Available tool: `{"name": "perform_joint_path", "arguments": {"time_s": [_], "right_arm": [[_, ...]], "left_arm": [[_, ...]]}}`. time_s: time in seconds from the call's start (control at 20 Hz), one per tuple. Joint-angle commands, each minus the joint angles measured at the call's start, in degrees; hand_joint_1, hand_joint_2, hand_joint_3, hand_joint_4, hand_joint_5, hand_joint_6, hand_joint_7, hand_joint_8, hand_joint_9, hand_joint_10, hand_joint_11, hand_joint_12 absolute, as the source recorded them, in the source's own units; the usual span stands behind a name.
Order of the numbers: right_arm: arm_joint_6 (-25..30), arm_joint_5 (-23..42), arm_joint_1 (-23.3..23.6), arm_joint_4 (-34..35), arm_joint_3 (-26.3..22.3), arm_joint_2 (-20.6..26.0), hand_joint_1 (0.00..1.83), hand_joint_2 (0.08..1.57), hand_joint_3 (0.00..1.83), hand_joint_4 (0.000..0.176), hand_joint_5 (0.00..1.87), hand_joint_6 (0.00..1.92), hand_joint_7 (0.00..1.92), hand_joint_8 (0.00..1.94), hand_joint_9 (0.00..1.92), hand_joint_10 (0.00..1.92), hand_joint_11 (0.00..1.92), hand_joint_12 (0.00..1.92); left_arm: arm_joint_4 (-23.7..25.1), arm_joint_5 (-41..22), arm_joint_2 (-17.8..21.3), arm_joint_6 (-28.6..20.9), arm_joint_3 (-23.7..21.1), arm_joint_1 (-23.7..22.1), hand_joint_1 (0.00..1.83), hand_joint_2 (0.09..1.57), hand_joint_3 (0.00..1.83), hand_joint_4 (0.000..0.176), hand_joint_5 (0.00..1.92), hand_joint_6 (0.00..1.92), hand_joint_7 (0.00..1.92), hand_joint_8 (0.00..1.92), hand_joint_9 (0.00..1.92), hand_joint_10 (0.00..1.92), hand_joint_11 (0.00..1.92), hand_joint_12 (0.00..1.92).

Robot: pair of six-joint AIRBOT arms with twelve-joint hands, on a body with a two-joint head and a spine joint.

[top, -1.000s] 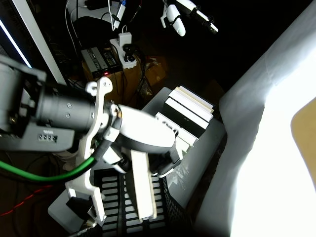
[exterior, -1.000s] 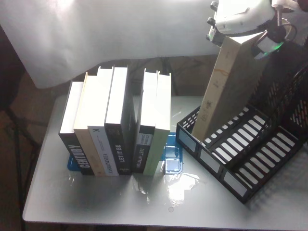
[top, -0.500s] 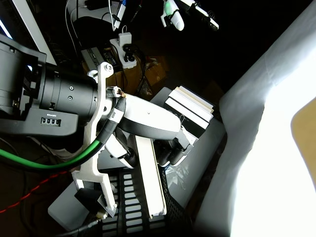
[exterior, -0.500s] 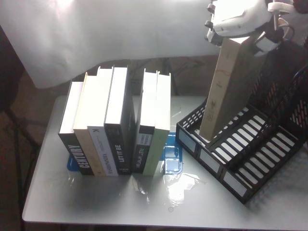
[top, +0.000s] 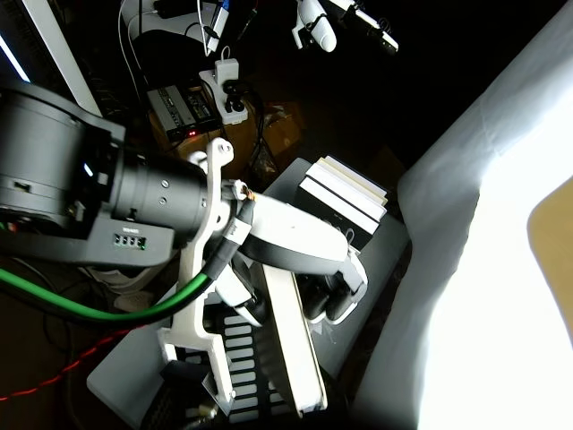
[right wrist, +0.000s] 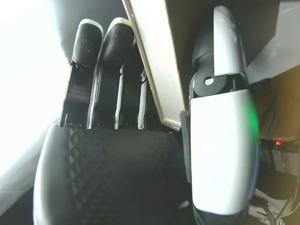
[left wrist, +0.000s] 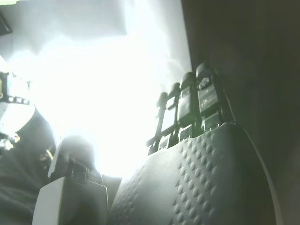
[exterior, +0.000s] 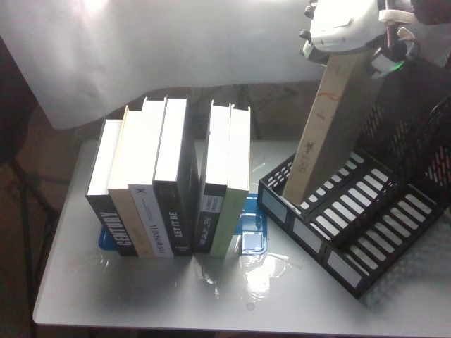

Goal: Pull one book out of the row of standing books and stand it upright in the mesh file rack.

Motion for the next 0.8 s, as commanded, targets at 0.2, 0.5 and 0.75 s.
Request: {"name": "perform_joint_path", "arguments": {"time_s": [0.2,0.5,0.75], "right_arm": [[0.7,-6.4,-0.7,-1.1,2.6,0.2,1.33,1.23,0.00,0.000,0.71,1.19,0.75,1.36,0.74,1.62,0.58,1.86],[2.9,-6.8,-2.2,-1.6,5.7,-0.4,1.35,1.22,0.00,0.000,0.68,1.37,0.82,1.18,0.76,1.50,0.52,1.66],[3.7,-7.0,-3.7,-1.6,7.3,-1.1,1.34,1.22,0.00,0.000,0.69,1.40,0.84,1.15,0.72,1.50,0.35,1.69]], "left_arm": [[-1.6,-8.0,-0.2,-0.3,0.7,0.1,0.20,1.28,0.00,0.000,0.00,0.00,0.00,0.00,0.00,0.00,0.00,0.00],[-1.8,-8.2,-0.4,-0.3,0.9,0.1,0.17,1.28,0.00,0.000,0.00,0.00,0.00,0.00,0.00,0.00,0.00,0.00],[-1.8,-8.4,-0.7,-0.3,1.1,0.1,0.19,1.28,0.00,0.000,0.00,0.00,0.00,0.00,0.00,0.00,0.00,0.00]]}}
